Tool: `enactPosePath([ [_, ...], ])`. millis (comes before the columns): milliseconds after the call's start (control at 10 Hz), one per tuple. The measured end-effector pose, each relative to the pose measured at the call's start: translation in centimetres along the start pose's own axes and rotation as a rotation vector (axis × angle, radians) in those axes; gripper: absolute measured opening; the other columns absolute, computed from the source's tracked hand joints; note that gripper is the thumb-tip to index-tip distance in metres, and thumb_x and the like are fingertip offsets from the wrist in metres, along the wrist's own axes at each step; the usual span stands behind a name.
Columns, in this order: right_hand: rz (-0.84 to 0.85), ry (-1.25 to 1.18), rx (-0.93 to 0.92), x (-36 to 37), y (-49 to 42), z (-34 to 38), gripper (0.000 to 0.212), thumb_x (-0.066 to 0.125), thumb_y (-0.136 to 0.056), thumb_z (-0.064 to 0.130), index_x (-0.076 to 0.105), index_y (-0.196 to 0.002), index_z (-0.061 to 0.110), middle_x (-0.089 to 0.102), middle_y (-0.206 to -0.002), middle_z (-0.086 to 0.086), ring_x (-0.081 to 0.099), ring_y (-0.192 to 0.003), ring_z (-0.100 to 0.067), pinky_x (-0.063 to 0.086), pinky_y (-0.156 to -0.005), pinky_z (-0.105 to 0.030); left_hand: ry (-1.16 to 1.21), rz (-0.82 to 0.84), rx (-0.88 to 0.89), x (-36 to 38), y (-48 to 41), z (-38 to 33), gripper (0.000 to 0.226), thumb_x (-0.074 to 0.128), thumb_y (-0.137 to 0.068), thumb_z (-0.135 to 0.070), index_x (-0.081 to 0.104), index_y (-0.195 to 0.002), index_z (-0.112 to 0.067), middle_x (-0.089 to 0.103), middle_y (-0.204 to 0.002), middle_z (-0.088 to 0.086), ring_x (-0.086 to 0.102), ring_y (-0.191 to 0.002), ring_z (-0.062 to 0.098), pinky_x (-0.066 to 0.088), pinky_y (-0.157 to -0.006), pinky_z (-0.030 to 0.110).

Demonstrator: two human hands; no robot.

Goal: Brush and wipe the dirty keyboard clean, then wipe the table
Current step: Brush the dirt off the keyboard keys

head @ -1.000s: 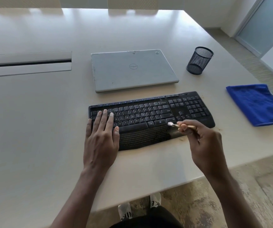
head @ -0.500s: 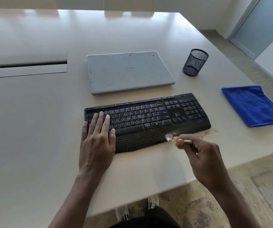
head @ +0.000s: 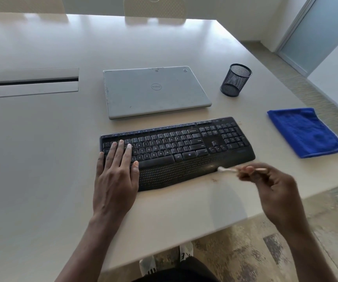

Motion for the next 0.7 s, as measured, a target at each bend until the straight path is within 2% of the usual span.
enactPosePath([
  [100, -0.224, 0.041, 0.021, -2.0, -1.7, -1.7, 0.017, 0.063, -0.101, 0.017, 0.075, -0.111, 0.01, 0.078, -0.099, -0.001, 0.077, -0.095, -0.014, 0.061, -0.089, -0.046, -0.002, -0.002, 0.004, 0.0, 0.0, 0.1, 0.057, 0.035, -0.107, -0.037, 0.047, -0.156, -0.01, 0.038, -0.166, 0.01, 0.029, -0.158, 0.024, 0.022, -0.128, 0.052],
  [200, -0.178, 0.065, 0.011, -1.0, -1.0, -1.9, 0.015, 0.064, -0.099, 0.015, 0.075, -0.109, 0.016, 0.078, -0.1, 0.002, 0.077, -0.095, -0.013, 0.062, -0.088, -0.045, -0.001, -0.003, 0.006, 0.0, 0.1, 0.2, 0.058, 0.034, -0.107, -0.038, 0.047, -0.156, -0.01, 0.038, -0.166, 0.011, 0.029, -0.158, 0.025, 0.022, -0.128, 0.051],
  [300, -0.006, 0.036, 0.034, 0.2, 0.6, -1.1, 0.015, 0.064, -0.096, 0.013, 0.076, -0.106, 0.017, 0.08, -0.093, 0.005, 0.077, -0.09, -0.01, 0.062, -0.085, -0.034, -0.004, -0.004, 0.009, 0.0, 0.0, 0.2, 0.058, 0.033, -0.107, -0.039, 0.046, -0.157, -0.01, 0.038, -0.166, 0.01, 0.028, -0.158, 0.024, 0.021, -0.129, 0.051],
  [400, -0.079, -0.047, 0.067, -1.0, -0.2, -1.6, 0.015, 0.064, -0.097, 0.013, 0.075, -0.108, 0.011, 0.08, -0.094, 0.001, 0.078, -0.091, -0.015, 0.062, -0.087, -0.036, -0.003, -0.003, 0.011, 0.0, 0.0, 0.1, 0.059, 0.033, -0.107, -0.039, 0.046, -0.157, -0.01, 0.038, -0.166, 0.01, 0.028, -0.158, 0.024, 0.021, -0.129, 0.051],
  [500, -0.26, -0.005, 0.074, -2.7, -1.9, -2.7, 0.017, 0.064, -0.101, 0.018, 0.075, -0.112, 0.011, 0.079, -0.097, 0.001, 0.078, -0.093, -0.015, 0.061, -0.089, -0.047, -0.008, 0.001, 0.01, 0.0, 0.0, 0.2, 0.059, 0.032, -0.107, -0.039, 0.046, -0.157, -0.01, 0.038, -0.166, 0.011, 0.028, -0.158, 0.025, 0.022, -0.128, 0.051],
  [600, -0.224, 0.05, 0.077, -2.1, -1.6, -3.1, 0.016, 0.064, -0.1, 0.018, 0.076, -0.11, 0.014, 0.079, -0.094, 0.004, 0.078, -0.092, -0.012, 0.061, -0.087, -0.046, -0.011, 0.004, 0.012, 0.0, 0.0, 0.3, 0.059, 0.032, -0.107, -0.039, 0.046, -0.157, -0.01, 0.038, -0.166, 0.011, 0.028, -0.158, 0.025, 0.022, -0.128, 0.052],
  [700, -0.079, 0.0, 0.112, -1.6, -0.8, -2.6, 0.014, 0.064, -0.099, 0.016, 0.076, -0.106, 0.013, 0.08, -0.093, 0.001, 0.078, -0.089, -0.016, 0.061, -0.087, -0.043, -0.006, 0.004, 0.013, 0.1, 0.0, 0.2, 0.059, 0.032, -0.107, -0.039, 0.046, -0.157, -0.01, 0.038, -0.166, 0.011, 0.029, -0.158, 0.025, 0.022, -0.128, 0.052],
])
Point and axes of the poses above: each hand's wrist, its own y-axis away from the middle knuckle, its own x-axis out of the palm, z = x × y, the point moved 2 cm from there along -y, towards the middle knuckle
